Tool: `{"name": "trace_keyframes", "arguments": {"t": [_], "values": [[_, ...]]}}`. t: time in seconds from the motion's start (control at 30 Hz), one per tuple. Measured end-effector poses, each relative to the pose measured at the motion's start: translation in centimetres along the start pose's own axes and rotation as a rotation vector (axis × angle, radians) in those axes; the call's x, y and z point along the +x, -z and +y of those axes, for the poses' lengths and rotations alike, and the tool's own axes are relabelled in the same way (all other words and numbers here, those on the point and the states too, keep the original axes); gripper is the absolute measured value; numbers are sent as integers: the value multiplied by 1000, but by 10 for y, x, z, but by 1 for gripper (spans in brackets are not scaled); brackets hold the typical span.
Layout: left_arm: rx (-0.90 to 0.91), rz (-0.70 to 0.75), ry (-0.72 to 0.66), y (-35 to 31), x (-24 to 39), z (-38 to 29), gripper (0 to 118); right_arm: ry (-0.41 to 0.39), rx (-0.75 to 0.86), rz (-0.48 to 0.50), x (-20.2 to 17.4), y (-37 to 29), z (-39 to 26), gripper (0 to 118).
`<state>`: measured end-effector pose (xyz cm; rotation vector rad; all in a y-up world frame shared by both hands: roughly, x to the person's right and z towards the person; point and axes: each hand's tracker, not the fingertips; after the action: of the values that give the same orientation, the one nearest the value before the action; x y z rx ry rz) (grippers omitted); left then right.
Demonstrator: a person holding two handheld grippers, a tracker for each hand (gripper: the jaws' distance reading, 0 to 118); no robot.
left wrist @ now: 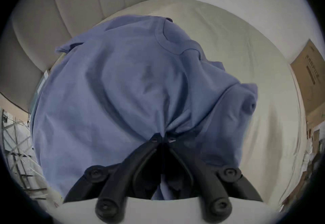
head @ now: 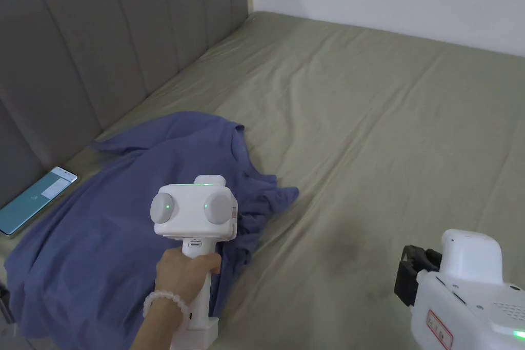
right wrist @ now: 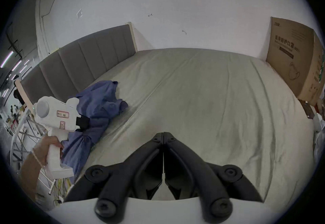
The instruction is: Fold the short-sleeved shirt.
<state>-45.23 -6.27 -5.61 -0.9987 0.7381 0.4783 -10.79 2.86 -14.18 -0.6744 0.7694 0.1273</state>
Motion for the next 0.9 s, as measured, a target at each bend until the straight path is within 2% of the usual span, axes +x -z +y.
{"name": "trace_keyframes", "arguments": {"t": [0.1, 0.2, 0.3, 0.33, 0.4, 0.53, 0.63, 0.77, 0.9], "values": [[21, -93, -25, -17, 2, 1, 1, 5, 5, -12, 8, -7, -1, 0], [71, -213, -68, -47, 0, 12, 0, 53, 15, -21, 20, -15, 1, 0], [147, -150, 4, -84, 14, 27, 1, 84, 35, -24, 33, -29, 1, 0], [166, -172, 2, -95, 17, 30, 1, 86, 42, -30, 36, -34, 1, 0], [211, -291, -30, -119, 25, 38, 0, 94, 58, -40, 45, -44, 1, 0], [303, -338, 103, -183, 89, 40, 0, 159, 105, -68, 71, -68, 3, 0], [328, -499, 164, -217, 148, 39, 1, 216, 154, -102, 97, -92, 3, 0], [351, -650, 326, -263, 244, 16, 1, 260, 217, -213, 139, -129, 2, 0], [304, -879, 440, -292, 328, -22, 1, 342, 273, -334, 189, -170, -5, 0]]}}
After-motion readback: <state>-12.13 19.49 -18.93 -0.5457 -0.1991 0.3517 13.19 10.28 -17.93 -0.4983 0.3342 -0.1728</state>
